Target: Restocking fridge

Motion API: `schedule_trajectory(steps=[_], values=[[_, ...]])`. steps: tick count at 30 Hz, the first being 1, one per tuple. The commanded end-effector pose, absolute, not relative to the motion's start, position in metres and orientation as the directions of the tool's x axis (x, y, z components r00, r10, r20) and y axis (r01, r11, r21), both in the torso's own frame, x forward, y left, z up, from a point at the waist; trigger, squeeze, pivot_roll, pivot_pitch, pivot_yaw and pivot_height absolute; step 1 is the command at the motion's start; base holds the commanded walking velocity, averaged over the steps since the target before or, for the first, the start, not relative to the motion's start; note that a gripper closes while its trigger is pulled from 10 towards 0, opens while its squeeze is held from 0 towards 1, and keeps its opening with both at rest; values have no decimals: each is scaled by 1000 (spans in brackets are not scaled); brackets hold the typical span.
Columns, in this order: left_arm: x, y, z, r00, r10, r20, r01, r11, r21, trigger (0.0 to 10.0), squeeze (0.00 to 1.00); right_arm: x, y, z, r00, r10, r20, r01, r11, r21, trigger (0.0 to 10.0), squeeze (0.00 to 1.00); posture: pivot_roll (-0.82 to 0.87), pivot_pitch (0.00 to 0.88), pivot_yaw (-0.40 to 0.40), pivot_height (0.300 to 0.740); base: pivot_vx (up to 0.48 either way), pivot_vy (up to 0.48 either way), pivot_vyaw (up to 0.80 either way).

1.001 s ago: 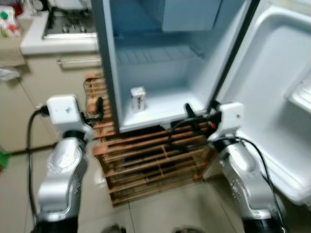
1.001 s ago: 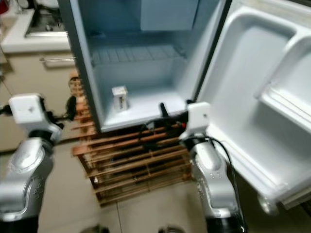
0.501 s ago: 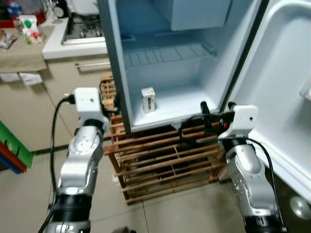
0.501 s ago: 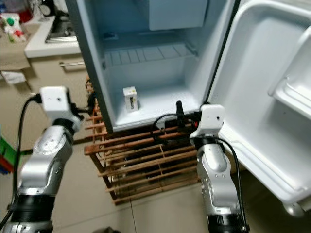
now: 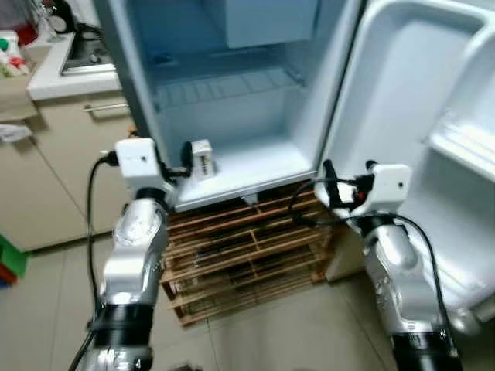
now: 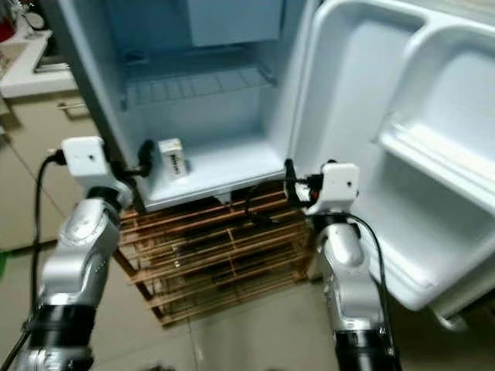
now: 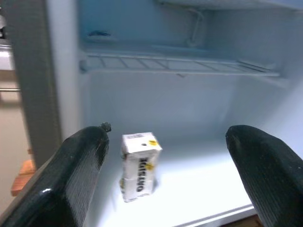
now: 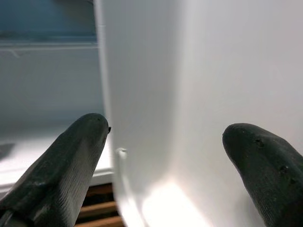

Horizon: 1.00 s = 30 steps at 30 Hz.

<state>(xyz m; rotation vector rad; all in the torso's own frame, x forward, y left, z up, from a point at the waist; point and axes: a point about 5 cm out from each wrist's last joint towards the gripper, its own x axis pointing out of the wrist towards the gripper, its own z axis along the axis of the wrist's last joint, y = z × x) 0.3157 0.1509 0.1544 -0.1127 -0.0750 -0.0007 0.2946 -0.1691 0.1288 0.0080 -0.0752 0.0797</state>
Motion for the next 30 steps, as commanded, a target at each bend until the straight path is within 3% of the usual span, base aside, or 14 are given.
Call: schedule_trajectory(steps=[1, 6, 18, 26, 30], values=[[316, 158, 154, 996, 45, 77, -38, 995, -90, 10000, 0, 296, -163, 129, 991, 107, 76, -107, 994, 5, 10000, 47, -122, 0, 3, 740, 0, 0, 0], [315, 157, 153, 996, 52, 72, -46, 995, -88, 10000, 0, 294, -164, 128, 991, 114, 70, -114, 993, -1, 10000, 43, -127, 0, -2, 740, 0, 0, 0], [316, 152, 151, 997, 55, 61, -51, 997, -60, 10000, 0, 289, -164, 123, 991, 127, 52, -127, 992, -1, 10000, 55, -133, 0, 5, 740, -436, 0, 0], [317, 148, 151, 997, 38, 65, -35, 998, -48, 10000, 0, 285, -163, 122, 990, 137, 43, -137, 991, -12, 10000, 51, -145, 0, 8, 740, 0, 0, 0], [319, 148, 148, 997, 51, 50, -49, 997, -52, 10000, 0, 273, -152, 123, 967, 251, 52, -249, 968, -45, 10000, 47, -156, 0, 17, 740, 0, 0, 0]])
